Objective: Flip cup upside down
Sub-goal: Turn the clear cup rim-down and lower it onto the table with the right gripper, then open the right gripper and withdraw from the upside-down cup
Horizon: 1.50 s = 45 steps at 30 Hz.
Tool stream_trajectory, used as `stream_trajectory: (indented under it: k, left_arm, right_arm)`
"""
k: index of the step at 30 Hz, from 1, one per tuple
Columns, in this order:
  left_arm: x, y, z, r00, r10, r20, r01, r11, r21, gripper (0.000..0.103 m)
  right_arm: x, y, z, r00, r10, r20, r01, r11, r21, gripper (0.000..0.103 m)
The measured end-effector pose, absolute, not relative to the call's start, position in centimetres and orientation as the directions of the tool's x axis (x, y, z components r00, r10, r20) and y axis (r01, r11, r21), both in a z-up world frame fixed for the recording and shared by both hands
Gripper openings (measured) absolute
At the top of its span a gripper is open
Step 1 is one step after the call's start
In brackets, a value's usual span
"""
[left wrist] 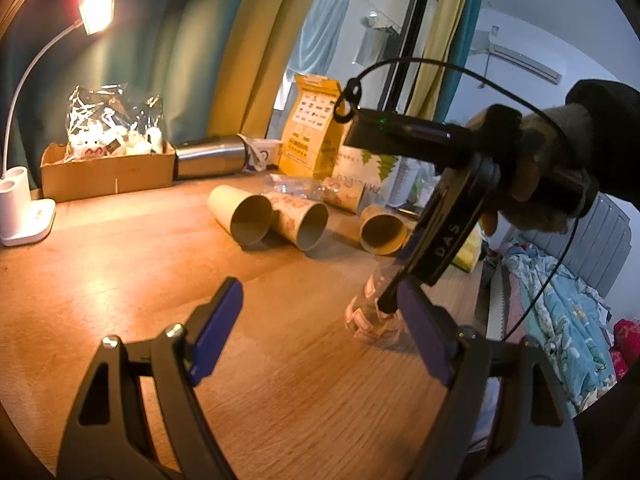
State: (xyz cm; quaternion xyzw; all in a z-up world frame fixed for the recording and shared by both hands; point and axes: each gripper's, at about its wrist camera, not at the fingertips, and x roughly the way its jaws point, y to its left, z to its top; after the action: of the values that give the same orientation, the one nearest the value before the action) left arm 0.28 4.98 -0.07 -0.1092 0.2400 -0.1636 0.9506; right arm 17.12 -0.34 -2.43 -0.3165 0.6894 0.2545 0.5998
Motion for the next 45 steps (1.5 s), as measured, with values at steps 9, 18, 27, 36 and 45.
stream_trajectory:
  k: [9, 18, 27, 36, 45]
  left_arm:
    - [0.2, 4.9, -0.1, 0.833, -0.365, -0.416, 0.266, 0.923, -0.279, 0.081]
    - [0.5, 5.0, -0.3, 0.828, -0.358, -0.431, 0.254, 0.926, -0.280, 0.081]
    - [1.0, 3.6, -1.1, 0.849, -0.264, -0.458, 0.199, 0.962, -0.186, 0.081]
    - [0.1, 2.5, -0.4, 0.900, -0.228, -0.371, 0.198, 0.973, -0.117, 0.081]
    - [0.4, 0.9, -0.5, 0.912, -0.130, -0.389, 0.133, 0.991, -0.017, 0.081]
  right_arm:
    - [17.0, -0.8, -2.2, -0.065, -0.113, -0.992, -0.738, 0.674, -0.028, 0.059]
    - [16.8, -1.3, -0.1, -0.002, -0.041, -0.999, -0.736, 0.677, -0.026, 0.073]
    - [10.2, -8.4, 4.6, 0.495, 0.383, -0.780, -0.649, 0.760, -0.039, 0.084]
    - [1.7, -15.5, 0.6, 0.867, 0.307, -0.393, -0.337, 0.941, -0.009, 0.084]
    - [0.5, -15.2, -3.2, 0.861, 0.314, -0.399, -0.332, 0.943, 0.025, 0.084]
